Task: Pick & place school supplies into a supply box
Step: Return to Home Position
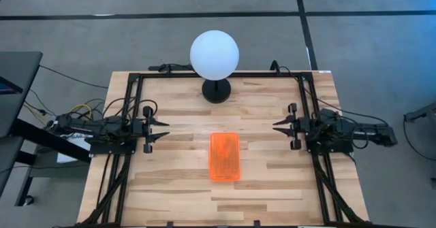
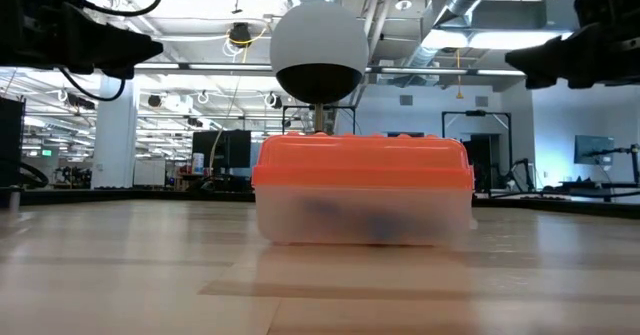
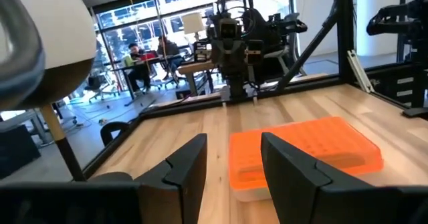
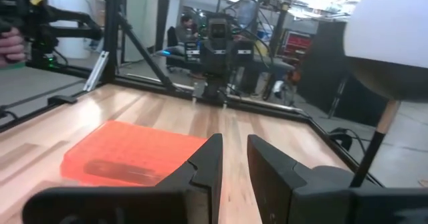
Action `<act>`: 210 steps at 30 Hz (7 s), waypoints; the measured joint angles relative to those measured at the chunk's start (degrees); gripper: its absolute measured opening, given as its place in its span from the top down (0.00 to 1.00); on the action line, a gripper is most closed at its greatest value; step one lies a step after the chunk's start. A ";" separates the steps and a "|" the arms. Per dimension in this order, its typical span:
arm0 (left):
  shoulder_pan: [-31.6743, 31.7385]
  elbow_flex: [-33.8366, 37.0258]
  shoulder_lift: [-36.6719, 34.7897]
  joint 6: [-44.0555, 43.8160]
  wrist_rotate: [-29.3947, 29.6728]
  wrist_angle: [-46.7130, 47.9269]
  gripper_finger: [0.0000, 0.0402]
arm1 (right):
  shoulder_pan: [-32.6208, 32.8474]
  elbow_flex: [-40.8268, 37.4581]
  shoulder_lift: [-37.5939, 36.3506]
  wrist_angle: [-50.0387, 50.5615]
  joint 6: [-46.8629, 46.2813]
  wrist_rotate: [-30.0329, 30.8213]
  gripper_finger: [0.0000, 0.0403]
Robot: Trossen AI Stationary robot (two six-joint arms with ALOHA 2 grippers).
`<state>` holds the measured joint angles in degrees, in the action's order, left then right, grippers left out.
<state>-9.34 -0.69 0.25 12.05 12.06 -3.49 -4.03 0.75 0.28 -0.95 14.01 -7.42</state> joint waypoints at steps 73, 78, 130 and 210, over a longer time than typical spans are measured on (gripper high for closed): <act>0.00 0.04 0.13 -12.23 3.34 -0.26 0.66 | -0.51 -0.31 0.96 0.45 -8.02 6.38 0.84; 0.00 0.04 0.13 -11.60 3.34 -0.24 0.66 | -0.51 -0.31 0.96 0.46 -8.04 6.38 0.84; -0.02 0.04 0.12 -12.05 3.36 -0.23 0.66 | -0.51 -0.31 0.96 0.46 -8.02 6.38 0.84; -0.02 0.04 0.12 -12.29 3.36 -0.24 0.66 | -0.51 -0.31 0.94 0.47 -8.02 6.38 0.84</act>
<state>-9.37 -0.64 0.37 -0.24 15.42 -3.72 -4.54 0.45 1.22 -0.48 6.00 -1.04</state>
